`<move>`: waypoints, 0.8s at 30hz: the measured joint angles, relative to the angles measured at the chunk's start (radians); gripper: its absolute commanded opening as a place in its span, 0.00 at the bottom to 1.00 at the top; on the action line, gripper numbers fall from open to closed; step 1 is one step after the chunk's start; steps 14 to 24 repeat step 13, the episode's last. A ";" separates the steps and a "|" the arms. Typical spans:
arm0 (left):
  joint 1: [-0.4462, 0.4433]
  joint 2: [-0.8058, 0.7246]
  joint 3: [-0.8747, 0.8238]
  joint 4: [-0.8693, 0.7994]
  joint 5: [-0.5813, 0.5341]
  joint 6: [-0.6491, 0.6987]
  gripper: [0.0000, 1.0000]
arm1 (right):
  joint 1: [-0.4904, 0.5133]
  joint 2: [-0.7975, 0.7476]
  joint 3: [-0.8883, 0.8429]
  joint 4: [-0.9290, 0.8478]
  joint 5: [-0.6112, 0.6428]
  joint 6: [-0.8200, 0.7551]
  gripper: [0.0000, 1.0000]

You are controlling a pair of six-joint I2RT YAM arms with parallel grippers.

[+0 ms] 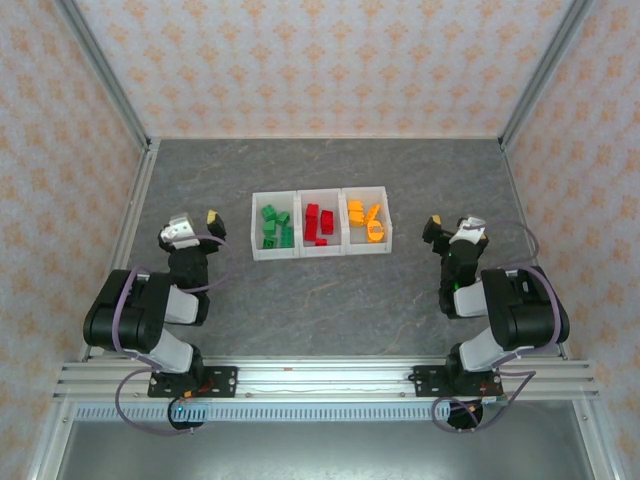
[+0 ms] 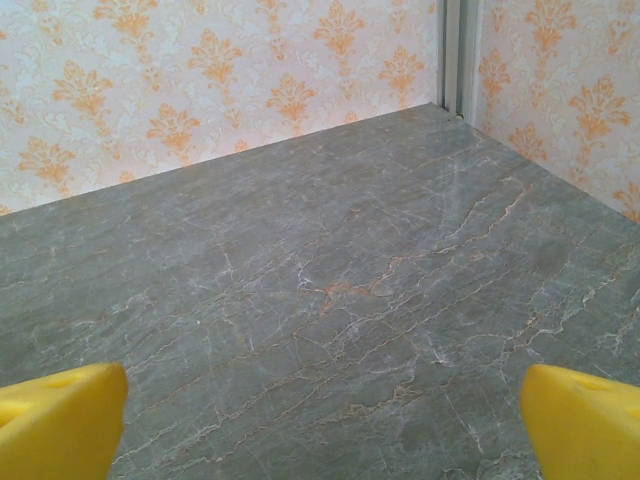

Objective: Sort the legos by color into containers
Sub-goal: Reset both arms

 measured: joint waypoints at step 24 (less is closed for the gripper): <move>-0.016 0.001 -0.003 -0.004 -0.072 0.032 0.99 | -0.009 0.000 0.004 -0.002 -0.056 -0.015 1.00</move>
